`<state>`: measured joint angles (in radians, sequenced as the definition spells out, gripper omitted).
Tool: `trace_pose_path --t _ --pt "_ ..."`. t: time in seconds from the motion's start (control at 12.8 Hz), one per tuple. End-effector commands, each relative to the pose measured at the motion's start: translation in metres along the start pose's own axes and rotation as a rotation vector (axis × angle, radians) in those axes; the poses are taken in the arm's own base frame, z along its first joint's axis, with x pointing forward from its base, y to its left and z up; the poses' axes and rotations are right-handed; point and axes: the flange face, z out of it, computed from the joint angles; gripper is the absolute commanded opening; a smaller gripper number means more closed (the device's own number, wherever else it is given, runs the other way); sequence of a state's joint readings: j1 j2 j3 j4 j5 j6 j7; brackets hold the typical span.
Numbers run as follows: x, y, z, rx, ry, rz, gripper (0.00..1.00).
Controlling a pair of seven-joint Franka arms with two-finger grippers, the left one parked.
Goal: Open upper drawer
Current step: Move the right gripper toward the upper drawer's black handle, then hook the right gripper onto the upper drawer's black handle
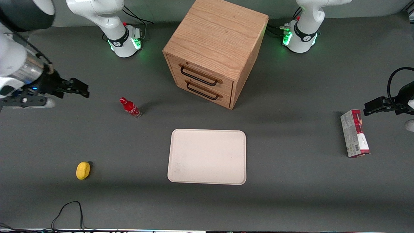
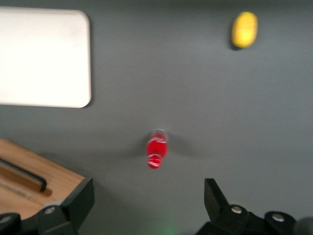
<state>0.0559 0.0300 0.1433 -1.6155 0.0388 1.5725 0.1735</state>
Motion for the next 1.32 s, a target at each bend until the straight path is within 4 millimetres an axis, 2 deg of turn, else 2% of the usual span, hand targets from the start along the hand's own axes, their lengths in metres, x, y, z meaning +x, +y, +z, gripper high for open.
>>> trace_pose_path --t 0.0,0.23,0.39,0.47,0.7,0.78,0.94,1.25 --pt "0.005 -0.085 0.010 0.085 -0.039 -0.165 1.00" --pt "-0.021 -0.199 0.023 0.171 -0.075 -0.377 1.00" --pt "-0.043 -0.258 0.036 0.214 -0.091 -0.493 1.00" --pt "-0.052 -0.280 0.043 0.238 -0.088 -0.535 1.00" --pt "-0.061 -0.315 0.077 0.280 -0.142 -0.632 1.00" --pt "-0.064 -0.320 0.085 0.283 -0.141 -0.663 1.00" --pt "-0.064 -0.321 0.112 0.285 -0.181 -0.734 1.00" --pt "-0.066 -0.316 0.140 0.244 -0.200 -0.809 1.00"
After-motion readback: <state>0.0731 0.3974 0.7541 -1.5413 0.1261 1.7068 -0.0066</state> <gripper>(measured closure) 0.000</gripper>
